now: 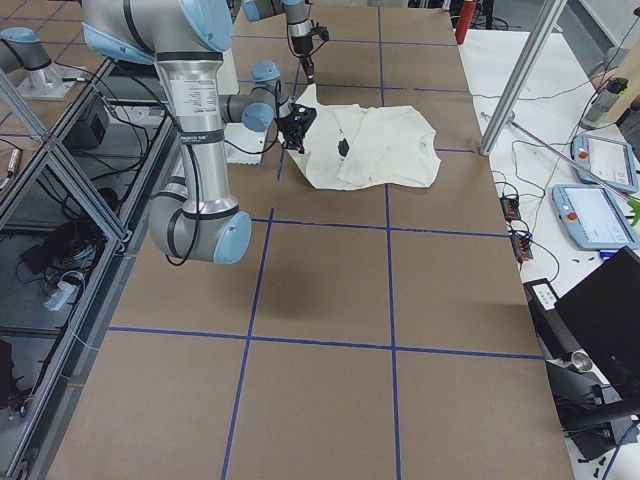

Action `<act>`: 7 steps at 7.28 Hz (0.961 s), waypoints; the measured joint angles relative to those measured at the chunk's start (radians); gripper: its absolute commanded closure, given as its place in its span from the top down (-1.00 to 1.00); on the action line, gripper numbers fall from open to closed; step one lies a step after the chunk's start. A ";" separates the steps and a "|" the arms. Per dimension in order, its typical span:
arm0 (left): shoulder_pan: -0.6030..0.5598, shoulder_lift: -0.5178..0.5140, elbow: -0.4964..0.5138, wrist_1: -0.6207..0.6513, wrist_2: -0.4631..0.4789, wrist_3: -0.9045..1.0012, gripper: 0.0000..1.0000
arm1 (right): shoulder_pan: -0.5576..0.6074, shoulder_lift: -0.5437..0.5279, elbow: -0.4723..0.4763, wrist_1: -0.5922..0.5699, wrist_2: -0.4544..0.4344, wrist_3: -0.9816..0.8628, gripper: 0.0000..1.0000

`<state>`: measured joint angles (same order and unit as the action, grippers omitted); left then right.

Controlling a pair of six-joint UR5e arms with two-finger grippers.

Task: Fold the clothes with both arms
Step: 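Lift the hem with both grippers and fold it toward the collar, then lower the hem onto the shirt and open both grippers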

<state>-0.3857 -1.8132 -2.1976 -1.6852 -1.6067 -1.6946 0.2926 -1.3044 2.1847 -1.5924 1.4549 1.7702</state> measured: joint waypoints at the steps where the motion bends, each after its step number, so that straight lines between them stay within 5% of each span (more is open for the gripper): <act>1: -0.081 -0.034 0.065 -0.006 0.000 0.068 -1.00 | 0.096 0.056 -0.070 0.002 0.033 -0.090 -1.00; 4: -0.230 -0.148 0.298 -0.132 -0.001 0.152 -1.00 | 0.325 0.231 -0.381 0.058 0.126 -0.274 -1.00; 7: -0.324 -0.231 0.588 -0.355 0.002 0.181 -1.00 | 0.422 0.393 -0.680 0.168 0.142 -0.333 -1.00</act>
<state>-0.7094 -2.0442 -1.6094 -2.0398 -1.6042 -1.5133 0.7150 -0.9119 1.5043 -1.4246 1.5969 1.4375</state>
